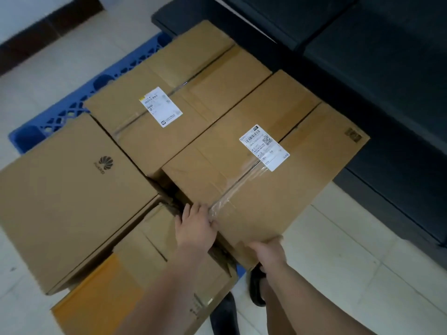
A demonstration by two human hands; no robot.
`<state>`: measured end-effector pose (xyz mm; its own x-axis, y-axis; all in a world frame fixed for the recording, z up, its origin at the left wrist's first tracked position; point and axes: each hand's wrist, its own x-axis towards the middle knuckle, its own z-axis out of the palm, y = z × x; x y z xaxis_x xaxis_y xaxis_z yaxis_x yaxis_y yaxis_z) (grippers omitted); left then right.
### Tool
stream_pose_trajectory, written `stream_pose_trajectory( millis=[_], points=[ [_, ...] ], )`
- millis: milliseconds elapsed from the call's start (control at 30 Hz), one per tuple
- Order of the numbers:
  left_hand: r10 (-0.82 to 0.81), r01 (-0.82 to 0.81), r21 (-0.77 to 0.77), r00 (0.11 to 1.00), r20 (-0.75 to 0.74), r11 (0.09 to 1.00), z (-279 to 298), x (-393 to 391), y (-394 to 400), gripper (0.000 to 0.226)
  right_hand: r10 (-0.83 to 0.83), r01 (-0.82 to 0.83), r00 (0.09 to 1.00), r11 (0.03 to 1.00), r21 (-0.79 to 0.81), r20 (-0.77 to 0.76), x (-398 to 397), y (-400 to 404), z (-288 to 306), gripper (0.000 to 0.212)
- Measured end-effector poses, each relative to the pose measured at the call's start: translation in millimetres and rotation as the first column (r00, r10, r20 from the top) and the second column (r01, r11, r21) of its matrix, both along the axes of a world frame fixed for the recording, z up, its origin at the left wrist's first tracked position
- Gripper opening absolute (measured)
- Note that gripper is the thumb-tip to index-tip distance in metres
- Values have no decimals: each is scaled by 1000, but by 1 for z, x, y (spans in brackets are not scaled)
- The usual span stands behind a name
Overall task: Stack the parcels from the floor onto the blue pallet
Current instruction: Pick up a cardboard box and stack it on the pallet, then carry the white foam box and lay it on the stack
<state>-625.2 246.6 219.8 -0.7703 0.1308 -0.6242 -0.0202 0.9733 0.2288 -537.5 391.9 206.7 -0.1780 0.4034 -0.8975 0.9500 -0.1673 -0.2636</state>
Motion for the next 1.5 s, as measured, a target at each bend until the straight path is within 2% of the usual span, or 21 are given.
stream_pose_trajectory(
  millis=[67,133,233,333,467,633,700,767,867,1067,1200,1300,1500],
  points=[
    [27,-27,3,1000,-3,1000,22,11,-12,51,75,-74,997,993,-92,17,5,-4,22,70],
    [46,-46,14,999,6,999,50,23,-23,47,187,-188,982,979,-79,-10,10,-4,49,67],
    [13,-13,27,1000,7,1000,103,42,-34,43,367,-361,925,930,76,-97,23,1,103,64],
    [-77,78,40,996,-45,996,159,61,-37,37,485,-437,862,858,269,-146,42,7,166,55],
    [-231,241,63,965,-127,969,224,84,-14,25,615,-467,777,703,536,-130,80,26,246,41],
    [-515,540,58,826,-227,840,283,128,57,24,694,-548,707,420,723,133,161,64,324,33],
    [-580,621,110,771,-263,776,300,158,92,23,654,-543,730,374,752,201,205,80,346,34],
    [-661,708,127,698,-276,695,316,200,126,22,586,-517,774,367,773,239,259,92,365,35],
    [-771,833,93,543,-334,546,335,281,168,23,465,-478,840,391,787,279,352,103,386,34],
    [-889,977,1,195,-414,214,357,490,214,27,251,-435,899,407,803,359,566,90,412,32],
    [-899,998,-55,-39,-435,-16,366,628,213,30,67,-343,934,448,825,352,693,65,417,29],
    [-885,984,-85,-178,-430,-157,370,711,207,30,-89,-218,949,505,835,302,773,44,413,27],
    [-832,905,-127,-423,-360,-405,368,844,204,30,-399,62,892,574,817,213,905,2,396,33]
  ],
)
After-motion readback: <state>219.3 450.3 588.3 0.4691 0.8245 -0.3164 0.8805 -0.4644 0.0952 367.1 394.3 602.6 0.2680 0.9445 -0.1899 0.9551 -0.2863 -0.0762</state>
